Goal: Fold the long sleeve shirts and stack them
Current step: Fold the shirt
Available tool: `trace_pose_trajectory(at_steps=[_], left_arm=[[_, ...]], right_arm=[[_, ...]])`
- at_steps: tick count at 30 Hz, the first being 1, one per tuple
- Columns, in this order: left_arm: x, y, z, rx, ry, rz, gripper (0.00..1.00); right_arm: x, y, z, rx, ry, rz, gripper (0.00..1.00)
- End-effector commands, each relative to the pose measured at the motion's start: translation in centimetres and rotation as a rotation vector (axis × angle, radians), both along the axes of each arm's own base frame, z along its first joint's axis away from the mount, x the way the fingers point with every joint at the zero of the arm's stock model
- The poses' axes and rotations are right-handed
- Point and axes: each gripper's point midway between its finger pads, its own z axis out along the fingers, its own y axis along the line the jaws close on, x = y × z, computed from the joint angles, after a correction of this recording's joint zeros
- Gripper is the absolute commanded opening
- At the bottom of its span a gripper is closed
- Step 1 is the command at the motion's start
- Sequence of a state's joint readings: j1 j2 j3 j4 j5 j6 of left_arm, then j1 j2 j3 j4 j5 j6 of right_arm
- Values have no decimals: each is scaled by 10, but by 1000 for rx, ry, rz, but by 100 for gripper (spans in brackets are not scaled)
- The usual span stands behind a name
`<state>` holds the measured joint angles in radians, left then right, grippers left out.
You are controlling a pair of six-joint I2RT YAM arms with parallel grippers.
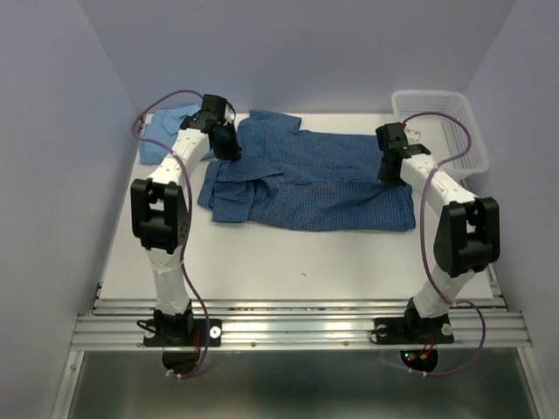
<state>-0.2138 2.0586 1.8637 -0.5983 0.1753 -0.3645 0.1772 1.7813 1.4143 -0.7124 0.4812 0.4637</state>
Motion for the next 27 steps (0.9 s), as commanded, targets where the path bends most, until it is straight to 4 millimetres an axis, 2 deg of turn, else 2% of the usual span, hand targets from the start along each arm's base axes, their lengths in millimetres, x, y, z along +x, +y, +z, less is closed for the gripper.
trace_pose_trajectory(at_steps=[1, 2, 3, 4, 5, 6, 7, 8, 12, 14, 16, 17, 19, 21, 22, 24, 25, 27], left_arm=[[-42, 23, 65, 3, -112, 96, 0], [-55, 28, 67, 3, -112, 117, 0], [-75, 32, 89, -14, -155, 138, 0], [-101, 36, 62, -19, -78, 174, 0], [-116, 37, 62, -36, -74, 185, 0], [-133, 38, 57, -50, -52, 195, 0], [-165, 40, 55, -88, -32, 224, 0], [-180, 39, 55, -114, -28, 234, 0], [-256, 33, 56, -270, -40, 248, 0], [-275, 37, 61, -291, -60, 255, 0], [-299, 40, 71, -325, -108, 239, 0], [-309, 35, 77, -360, -116, 210, 0], [-333, 31, 82, -414, -128, 165, 0], [-350, 32, 76, -438, -98, 175, 0], [-369, 30, 66, -459, -43, 164, 0], [-393, 33, 54, -463, 2, 166, 0], [-400, 34, 51, -467, 16, 177, 0], [-411, 36, 51, -483, 21, 187, 0]], right_arm=[[6, 6, 38, 67, -195, 32, 1], [-1, 10, 46, 95, -218, 40, 1], [-8, 12, 42, 110, -209, 48, 1], [-21, 12, 31, 121, -183, 49, 1], [-30, 13, 38, 142, -203, 56, 1], [-38, 14, 38, 150, -205, 59, 1], [-44, 14, 37, 162, -207, 58, 1], [-53, 14, 30, 170, -195, 57, 1], [-69, 27, 41, 267, -241, 65, 1], [-76, 31, 38, 294, -233, 78, 1], [-90, 31, 27, 302, -196, 74, 1], [-96, 32, 28, 313, -196, 81, 1], [-114, 33, 18, 331, -144, 74, 1], [-128, 42, 21, 386, -124, 90, 1], [-142, 44, 17, 406, -77, 94, 1], [-160, 57, 23, 476, -64, 148, 1], [-178, 54, 17, 475, -16, 136, 1], [-200, 51, 23, 483, -2, 116, 1]])
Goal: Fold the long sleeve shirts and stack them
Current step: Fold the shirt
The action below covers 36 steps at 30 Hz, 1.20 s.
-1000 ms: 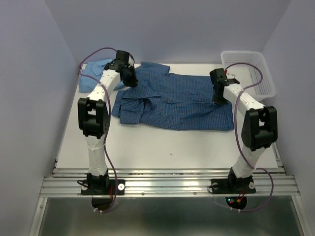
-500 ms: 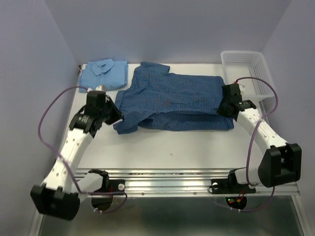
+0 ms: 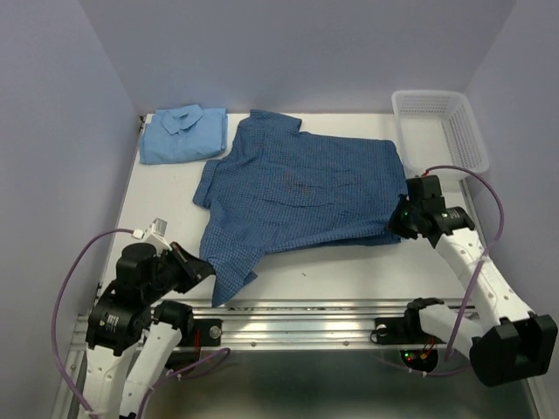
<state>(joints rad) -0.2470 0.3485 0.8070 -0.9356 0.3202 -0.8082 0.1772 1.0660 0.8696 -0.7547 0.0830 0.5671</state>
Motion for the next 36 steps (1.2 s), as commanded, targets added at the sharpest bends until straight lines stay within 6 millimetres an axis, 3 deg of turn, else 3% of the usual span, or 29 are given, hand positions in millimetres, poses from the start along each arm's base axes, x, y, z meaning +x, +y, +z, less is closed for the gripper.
trace_pose_trajectory(at_steps=[1, 6, 8, 11, 16, 19, 21, 23, 26, 29, 36], left_arm=[[-45, -4, -20, -71, 139, -28, 0], [-58, -12, -39, -138, 169, -56, 0], [-58, -12, -57, -131, 202, -54, 0], [-51, -5, -68, -89, 214, -8, 0], [-35, 11, -46, -43, 150, 100, 0], [-24, 9, -49, -56, 166, 123, 0], [-20, 11, -53, -37, 186, 131, 0], [-16, 14, -56, -26, 211, 147, 0], [3, 12, -34, -65, 136, 164, 0], [30, 6, -12, -125, 38, 170, 0], [104, 12, -6, -60, 17, 211, 0]], right_arm=[[-67, 2, 0, 65, 150, -8, 1], [-118, -3, 2, 89, 210, -52, 1], [-129, 8, 4, 162, 213, -32, 1], [-130, 9, 2, 172, 211, -44, 1], [-133, 2, 8, 144, 254, -91, 1], [-130, -1, 3, 124, 277, -129, 1], [-123, 0, -1, 131, 266, -145, 1], [-100, 5, 1, 162, 206, -152, 1], [-72, 2, 10, 129, 152, -164, 1], [-50, -11, 18, 51, 118, -191, 1], [-5, -18, 15, -30, 88, -200, 1]])
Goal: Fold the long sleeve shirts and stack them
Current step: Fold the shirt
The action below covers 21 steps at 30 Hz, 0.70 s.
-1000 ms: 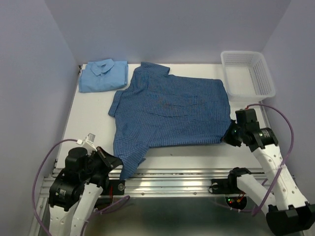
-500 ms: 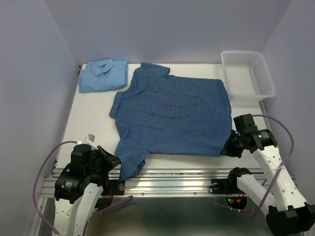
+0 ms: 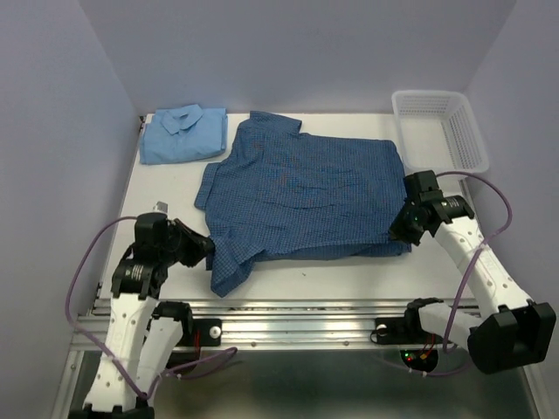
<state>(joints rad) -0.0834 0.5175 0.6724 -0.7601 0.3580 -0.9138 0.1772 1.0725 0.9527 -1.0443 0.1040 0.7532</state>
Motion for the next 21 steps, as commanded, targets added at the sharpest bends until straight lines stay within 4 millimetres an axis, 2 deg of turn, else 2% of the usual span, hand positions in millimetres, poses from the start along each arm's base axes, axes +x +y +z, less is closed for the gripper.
trace_pose_trajectory(at_steps=[1, 3, 4, 6, 7, 8, 10, 11, 12, 14, 15, 16, 17, 18, 19, 20, 21], left_arm=[[65, 4, 44, 38, -204, 27, 0], [83, 7, 54, 57, -245, 46, 0], [99, 7, 58, 66, -273, 44, 0], [114, 3, 60, 74, -293, 43, 0], [131, 1, 60, 82, -303, 48, 0], [138, -3, 60, 82, -302, 38, 0], [155, -20, 47, 107, -271, -20, 0], [167, -23, 54, 129, -283, -16, 0], [181, -32, 48, 154, -257, -46, 0], [195, -37, 43, 169, -235, -70, 0], [205, -38, 28, 192, -187, -79, 0], [213, -38, 28, 205, -186, -76, 0], [226, -36, 40, 222, -212, -61, 0], [234, -36, 42, 234, -212, -59, 0], [241, -36, 31, 250, -174, -63, 0], [251, -37, 43, 265, -203, -66, 0], [257, -36, 44, 275, -202, -62, 0]], right_arm=[[45, -14, 12, -97, -111, -23, 1], [59, -17, 12, -125, -119, -29, 1], [71, -17, 16, -127, -158, -32, 1], [83, -18, 15, -141, -186, -34, 1], [90, -21, 12, -161, -188, -44, 1], [92, -23, 11, -172, -185, -49, 1], [102, -24, 10, -186, -193, -50, 1], [105, -24, 9, -188, -199, -54, 1], [110, -24, 8, -190, -209, -59, 1], [117, -25, 8, -201, -218, -72, 1], [123, -26, 10, -204, -233, -82, 1], [128, -26, 10, -202, -245, -90, 1], [132, -25, 10, -198, -252, -105, 1], [137, -24, 7, -195, -248, -114, 1], [145, -21, 10, -178, -274, -121, 1], [151, -19, 12, -163, -291, -127, 1], [156, -17, 9, -158, -291, -130, 1]])
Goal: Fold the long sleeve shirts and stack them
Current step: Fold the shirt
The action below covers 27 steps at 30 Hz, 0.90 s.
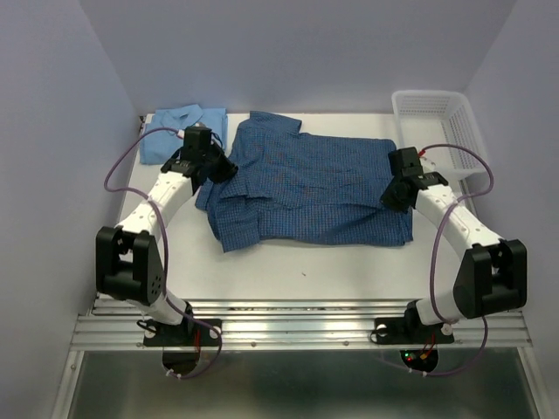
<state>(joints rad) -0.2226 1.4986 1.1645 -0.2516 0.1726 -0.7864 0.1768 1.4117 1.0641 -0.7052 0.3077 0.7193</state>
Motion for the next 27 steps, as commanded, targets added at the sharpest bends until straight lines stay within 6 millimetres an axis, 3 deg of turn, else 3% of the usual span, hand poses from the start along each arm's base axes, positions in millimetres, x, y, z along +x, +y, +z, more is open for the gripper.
trace_pose_trajectory(at_steps=[1, 4, 6, 7, 8, 9, 12, 13, 17, 20, 21, 22, 23, 25, 26, 27], left_arm=[[40, 10, 41, 91, -130, 21, 0], [54, 12, 28, 129, -112, 27, 0], [65, 6, 34, 131, -133, -11, 0], [71, 1, 23, 134, -115, -35, 0], [79, -6, 31, 122, -137, -64, 0], [86, -8, 22, 128, -124, -80, 0], [100, -16, 27, 119, -144, -106, 0], [103, -20, 15, 122, -121, -123, 0], [106, -19, 3, 145, -86, -138, 0], [106, -17, -5, 175, -59, -152, 3], [107, -16, -5, 183, -57, -155, 16], [110, -17, -12, 194, -40, -164, 46], [116, -17, -3, 209, -59, -181, 98], [129, -19, -3, 226, -77, -188, 98], [142, -22, 16, 219, -130, -188, 98], [149, -23, 22, 222, -152, -196, 98]], right_arm=[[49, 2, 28, 23, -181, -50, 1], [58, 2, 17, 6, -155, -46, 1], [64, -1, 19, -18, -157, -44, 1], [67, -2, 17, -29, -151, -45, 1], [69, -3, 17, -41, -149, -39, 1], [73, -5, 18, -55, -154, -45, 1], [77, -6, 15, -68, -142, -37, 1], [79, -5, 15, -68, -143, -37, 1], [83, -5, 3, -82, -107, -21, 3], [86, -3, -2, -82, -93, -9, 11], [86, -3, -4, -83, -88, -5, 28], [88, -3, -7, -88, -81, -4, 32], [92, -4, -9, -100, -74, 4, 42], [96, -4, -8, -109, -72, 15, 42], [98, -2, -7, -109, -74, 30, 44], [103, 1, -1, -101, -86, 45, 59]])
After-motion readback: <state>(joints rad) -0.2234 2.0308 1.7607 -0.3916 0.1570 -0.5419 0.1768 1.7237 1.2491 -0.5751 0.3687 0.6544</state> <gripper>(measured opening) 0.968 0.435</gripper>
